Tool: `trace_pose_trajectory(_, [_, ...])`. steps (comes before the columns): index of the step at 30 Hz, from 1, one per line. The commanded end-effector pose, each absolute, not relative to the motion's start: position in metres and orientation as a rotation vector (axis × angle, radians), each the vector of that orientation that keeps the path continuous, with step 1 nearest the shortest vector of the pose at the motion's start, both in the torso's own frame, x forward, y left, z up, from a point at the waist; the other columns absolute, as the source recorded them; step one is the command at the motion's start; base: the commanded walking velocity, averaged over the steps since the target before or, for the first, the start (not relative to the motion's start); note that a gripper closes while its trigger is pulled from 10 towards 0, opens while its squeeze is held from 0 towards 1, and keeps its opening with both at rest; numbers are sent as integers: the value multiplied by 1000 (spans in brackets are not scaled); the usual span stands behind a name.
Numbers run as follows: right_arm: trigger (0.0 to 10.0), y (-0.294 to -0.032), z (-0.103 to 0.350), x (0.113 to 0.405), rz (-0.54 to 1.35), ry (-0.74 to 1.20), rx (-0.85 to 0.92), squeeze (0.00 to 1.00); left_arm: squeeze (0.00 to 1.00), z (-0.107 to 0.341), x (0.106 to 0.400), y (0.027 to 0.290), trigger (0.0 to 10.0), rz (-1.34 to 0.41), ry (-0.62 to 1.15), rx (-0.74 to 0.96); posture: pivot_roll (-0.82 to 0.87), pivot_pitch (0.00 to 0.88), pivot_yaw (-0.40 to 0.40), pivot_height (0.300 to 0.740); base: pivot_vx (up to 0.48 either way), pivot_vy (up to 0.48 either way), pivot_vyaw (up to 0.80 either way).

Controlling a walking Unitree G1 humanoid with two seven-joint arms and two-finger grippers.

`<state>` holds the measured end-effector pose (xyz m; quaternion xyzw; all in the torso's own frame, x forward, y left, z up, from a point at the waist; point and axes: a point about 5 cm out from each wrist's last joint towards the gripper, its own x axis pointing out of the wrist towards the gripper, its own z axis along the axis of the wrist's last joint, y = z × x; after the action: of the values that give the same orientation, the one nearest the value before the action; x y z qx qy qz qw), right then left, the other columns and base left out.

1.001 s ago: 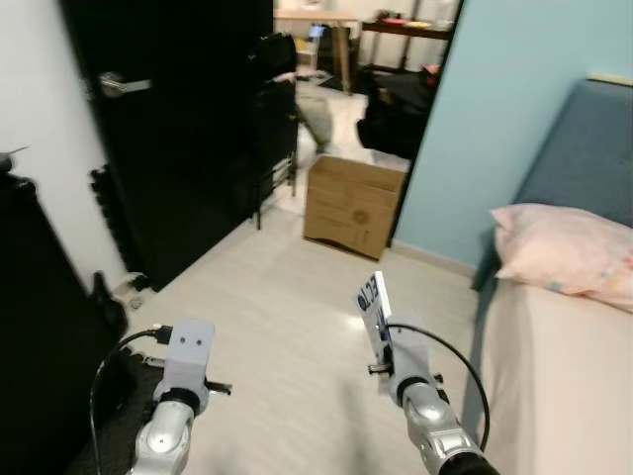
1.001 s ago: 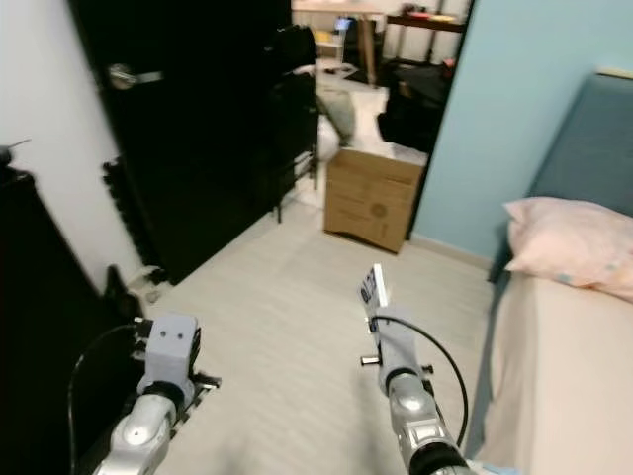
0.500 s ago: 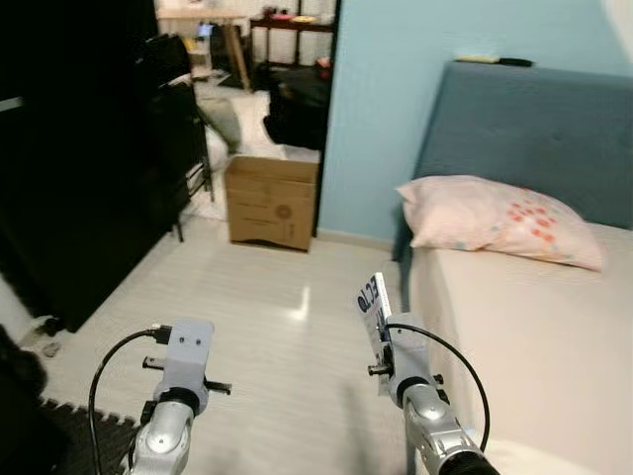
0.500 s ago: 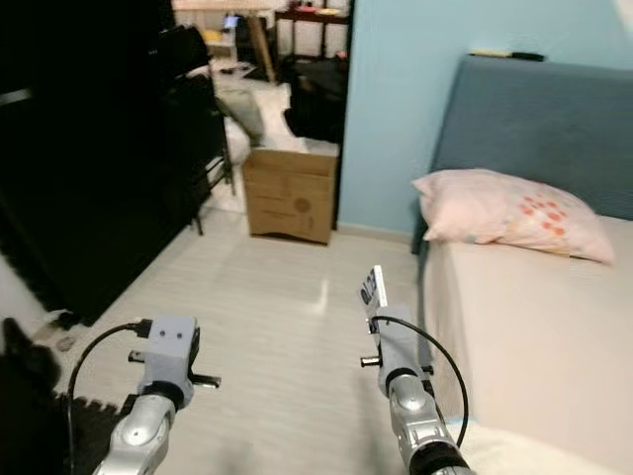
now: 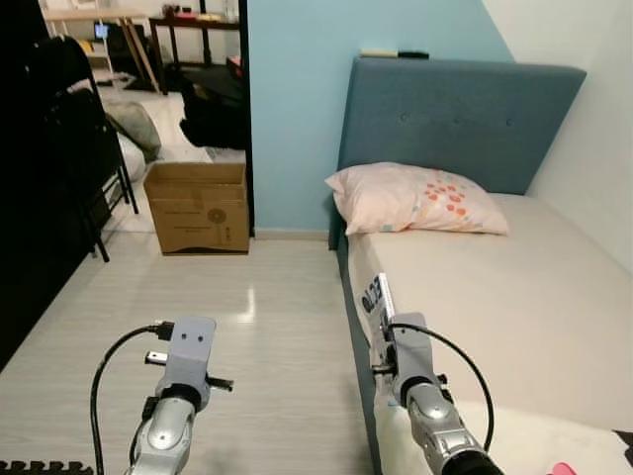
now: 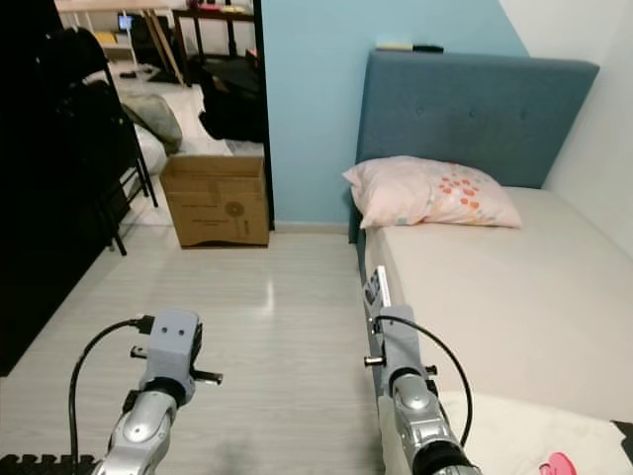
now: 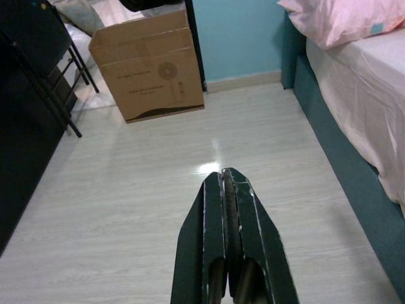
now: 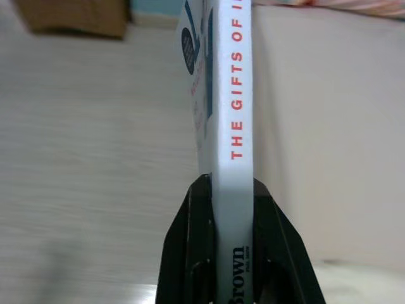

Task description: Clean up the room

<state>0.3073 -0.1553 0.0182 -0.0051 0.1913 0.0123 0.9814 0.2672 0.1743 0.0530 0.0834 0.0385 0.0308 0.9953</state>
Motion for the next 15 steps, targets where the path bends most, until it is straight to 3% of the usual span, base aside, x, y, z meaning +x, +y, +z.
trace_pose_trajectory(1, [10000,-152,34,318,37,314,82,0,0,49,264,183,10000,88,95,170,52,0,-53,740,0,0,0])
trace_pose_trajectory(7, [10000,-151,63,333,119,190,494,0,0,51,261,202,10000,146,102,161,51,3,-43,740,0,0,0])
trace_pose_trajectory(11, [10000,-155,75,339,121,138,484,0,0,52,262,209,10000,154,102,169,55,2,-38,740,0,0,0])
trace_pose_trajectory(14, [10000,-153,70,343,119,213,129,0,0,56,266,208,10000,129,91,190,56,0,-37,740,0,0,0])
trace_pose_trajectory(15, [10000,-153,70,343,119,213,129,0,0,56,266,208,10000,129,91,190,56,0,-37,740,0,0,0])
